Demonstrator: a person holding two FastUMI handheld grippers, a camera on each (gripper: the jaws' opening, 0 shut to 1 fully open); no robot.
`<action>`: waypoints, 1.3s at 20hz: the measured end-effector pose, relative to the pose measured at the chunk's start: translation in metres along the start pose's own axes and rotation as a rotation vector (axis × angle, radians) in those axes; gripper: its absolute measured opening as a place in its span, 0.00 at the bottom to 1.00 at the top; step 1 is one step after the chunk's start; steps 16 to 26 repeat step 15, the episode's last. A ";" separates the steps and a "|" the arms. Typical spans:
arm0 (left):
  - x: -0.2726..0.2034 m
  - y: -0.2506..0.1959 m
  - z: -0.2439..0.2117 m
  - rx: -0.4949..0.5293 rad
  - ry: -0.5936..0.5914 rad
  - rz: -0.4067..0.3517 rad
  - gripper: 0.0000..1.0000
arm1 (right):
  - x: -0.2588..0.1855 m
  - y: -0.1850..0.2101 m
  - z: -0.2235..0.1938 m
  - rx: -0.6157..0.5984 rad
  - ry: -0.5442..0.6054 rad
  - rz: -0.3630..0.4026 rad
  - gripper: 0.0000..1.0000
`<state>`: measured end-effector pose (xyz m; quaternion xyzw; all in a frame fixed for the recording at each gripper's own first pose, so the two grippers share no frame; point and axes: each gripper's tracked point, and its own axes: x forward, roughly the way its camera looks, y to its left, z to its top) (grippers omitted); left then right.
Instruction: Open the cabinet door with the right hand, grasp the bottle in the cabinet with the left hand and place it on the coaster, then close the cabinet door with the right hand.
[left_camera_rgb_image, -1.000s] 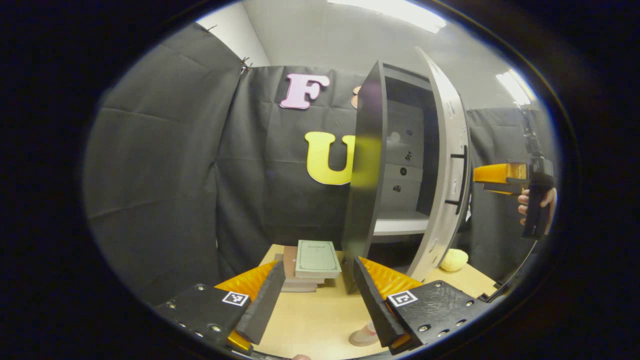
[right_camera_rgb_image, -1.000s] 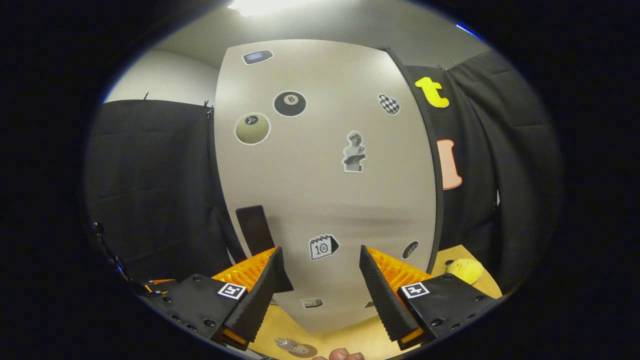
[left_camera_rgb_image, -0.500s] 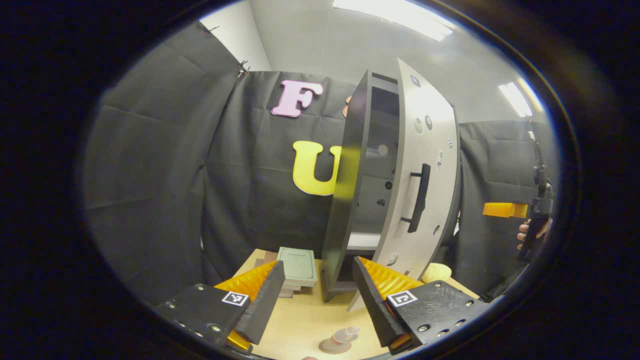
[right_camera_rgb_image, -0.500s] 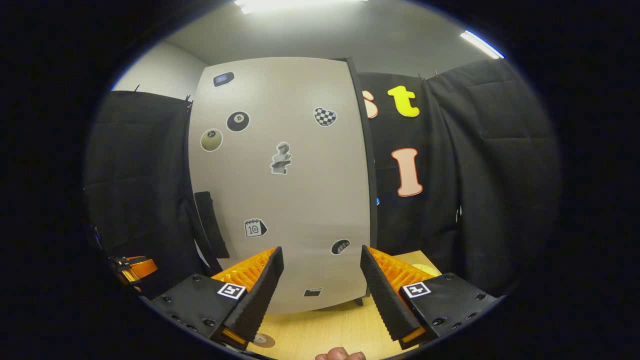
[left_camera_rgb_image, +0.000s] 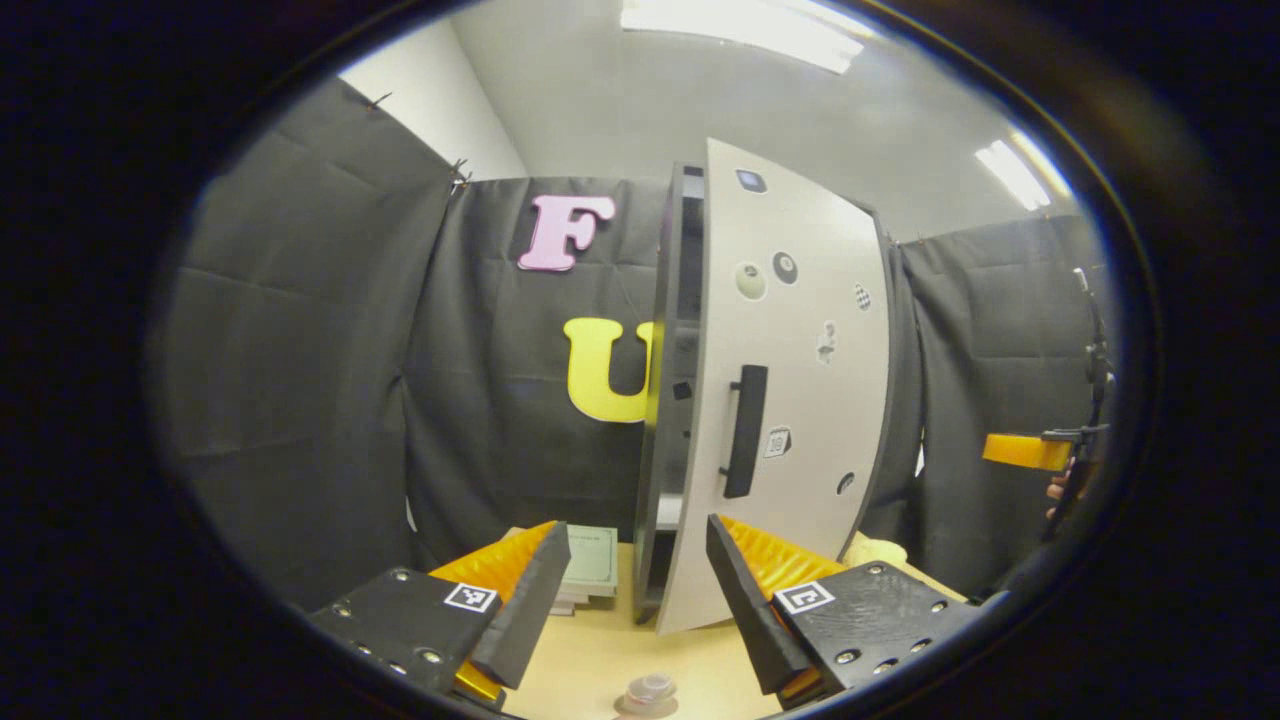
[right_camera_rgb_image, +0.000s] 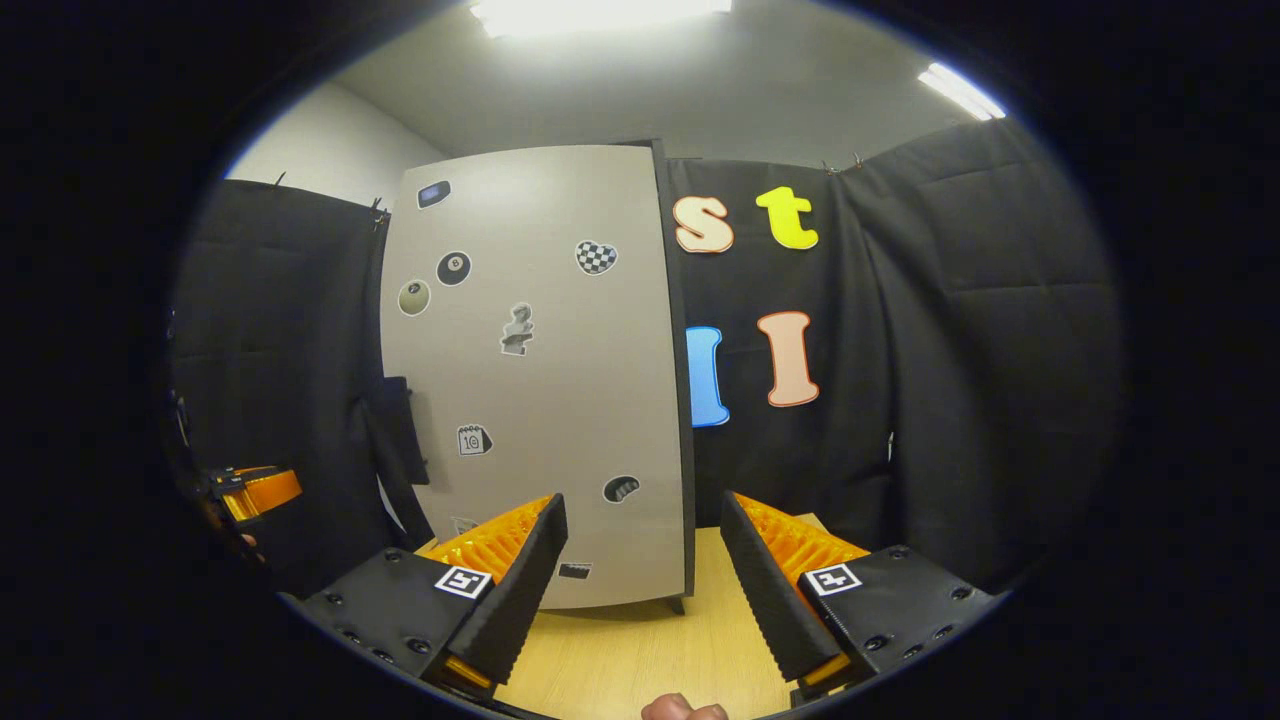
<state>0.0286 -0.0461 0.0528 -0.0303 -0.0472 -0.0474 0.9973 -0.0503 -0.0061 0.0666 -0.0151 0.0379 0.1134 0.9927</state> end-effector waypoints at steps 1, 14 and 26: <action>-0.002 -0.012 0.003 0.010 -0.007 -0.001 0.82 | -0.003 -0.005 -0.001 -0.001 -0.003 0.000 0.98; -0.007 -0.085 0.002 -0.044 0.004 0.092 0.82 | -0.015 -0.058 0.000 0.037 -0.024 0.049 0.98; -0.011 -0.083 0.004 -0.031 0.004 0.097 0.82 | -0.015 -0.060 0.000 0.037 -0.027 0.047 0.98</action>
